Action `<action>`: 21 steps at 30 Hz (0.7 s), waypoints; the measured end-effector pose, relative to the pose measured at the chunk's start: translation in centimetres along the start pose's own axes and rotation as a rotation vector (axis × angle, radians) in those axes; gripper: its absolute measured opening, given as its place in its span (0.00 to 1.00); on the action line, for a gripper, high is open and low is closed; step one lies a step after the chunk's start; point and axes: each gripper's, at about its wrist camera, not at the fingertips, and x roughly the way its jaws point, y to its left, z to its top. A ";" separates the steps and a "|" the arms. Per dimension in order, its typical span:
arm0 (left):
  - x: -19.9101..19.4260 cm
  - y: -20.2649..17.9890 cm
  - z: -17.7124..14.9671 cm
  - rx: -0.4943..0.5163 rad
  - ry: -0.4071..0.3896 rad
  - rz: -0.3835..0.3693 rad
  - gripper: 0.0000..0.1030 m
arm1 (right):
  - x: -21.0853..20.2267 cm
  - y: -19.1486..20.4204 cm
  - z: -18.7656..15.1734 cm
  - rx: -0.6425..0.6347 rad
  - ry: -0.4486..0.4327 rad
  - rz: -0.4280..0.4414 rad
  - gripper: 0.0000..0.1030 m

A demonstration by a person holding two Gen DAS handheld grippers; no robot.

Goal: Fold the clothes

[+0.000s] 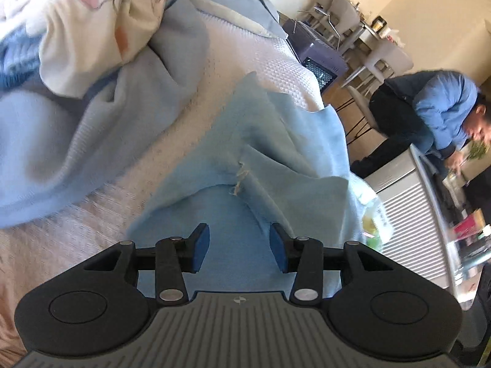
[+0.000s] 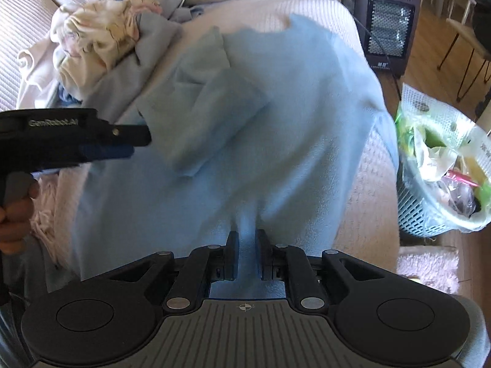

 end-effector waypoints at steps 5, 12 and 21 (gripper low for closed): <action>0.1 -0.6 0.0 0.026 0.009 0.022 0.50 | 0.7 0.0 0.4 -0.028 0.024 0.008 0.16; 0.7 -0.9 -0.4 0.016 0.045 0.056 0.53 | 0.4 -0.8 0.3 0.014 0.004 0.115 0.48; -0.8 -0.2 -0.7 0.007 0.031 0.072 0.55 | 0.5 2.4 -0.6 -0.122 -0.032 0.062 0.83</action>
